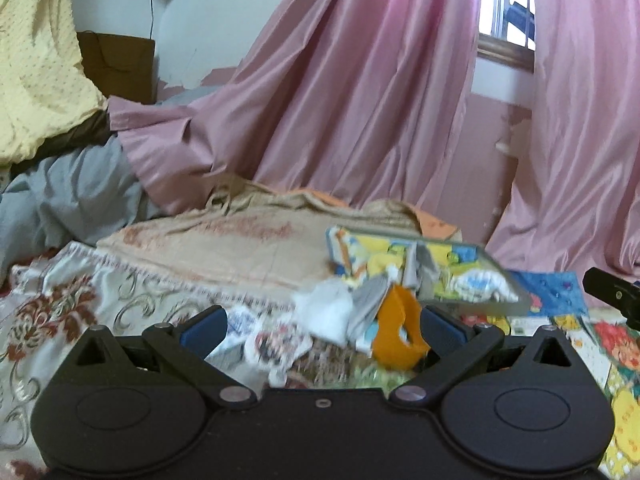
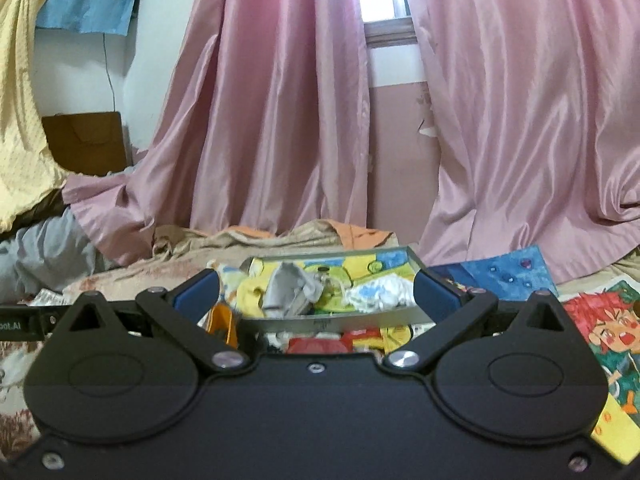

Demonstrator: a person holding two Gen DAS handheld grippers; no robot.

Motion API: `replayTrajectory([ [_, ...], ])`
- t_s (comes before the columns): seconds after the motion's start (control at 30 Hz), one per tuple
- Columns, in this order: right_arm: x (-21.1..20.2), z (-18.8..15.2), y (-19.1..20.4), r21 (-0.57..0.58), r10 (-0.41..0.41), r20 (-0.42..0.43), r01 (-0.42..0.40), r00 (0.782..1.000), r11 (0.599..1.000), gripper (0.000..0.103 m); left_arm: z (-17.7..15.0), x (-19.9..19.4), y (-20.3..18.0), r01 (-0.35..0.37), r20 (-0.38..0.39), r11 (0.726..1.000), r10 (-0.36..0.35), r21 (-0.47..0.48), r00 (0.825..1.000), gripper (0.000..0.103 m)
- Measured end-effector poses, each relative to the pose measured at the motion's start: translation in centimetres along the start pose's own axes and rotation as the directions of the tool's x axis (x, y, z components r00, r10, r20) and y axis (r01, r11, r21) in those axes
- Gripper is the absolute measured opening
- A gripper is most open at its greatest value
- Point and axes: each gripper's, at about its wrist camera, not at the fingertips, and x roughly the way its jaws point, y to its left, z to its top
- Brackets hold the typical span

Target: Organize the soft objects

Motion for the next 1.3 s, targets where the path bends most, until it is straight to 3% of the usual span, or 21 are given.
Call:
replayTrajectory([
  [0.33,-3.2,-3.9,3.3,-0.017,0.054,-0.079,-0.056,0.995,0.998,0.103,-2.5,-2.3,0.0,-0.032,-0.090,0.998,0.037,0.049,0.995,0.102],
  [0.73,-4.0,-7.1,5.2,-0.046,0.089,-0.184,-0.099,0.979,0.994,0.103,-4.2,-2.9,0.2,-0.064,-0.232,0.994,0.084,0.092,0.969,0.102],
  [1.3,0.0,-10.9,6.5,-0.048,0.131,-0.396,-0.163,0.909,0.986,0.103,-5.1,-1.5,1.0,-0.135,-0.375,0.985,0.165,0.103,0.912,0.102],
])
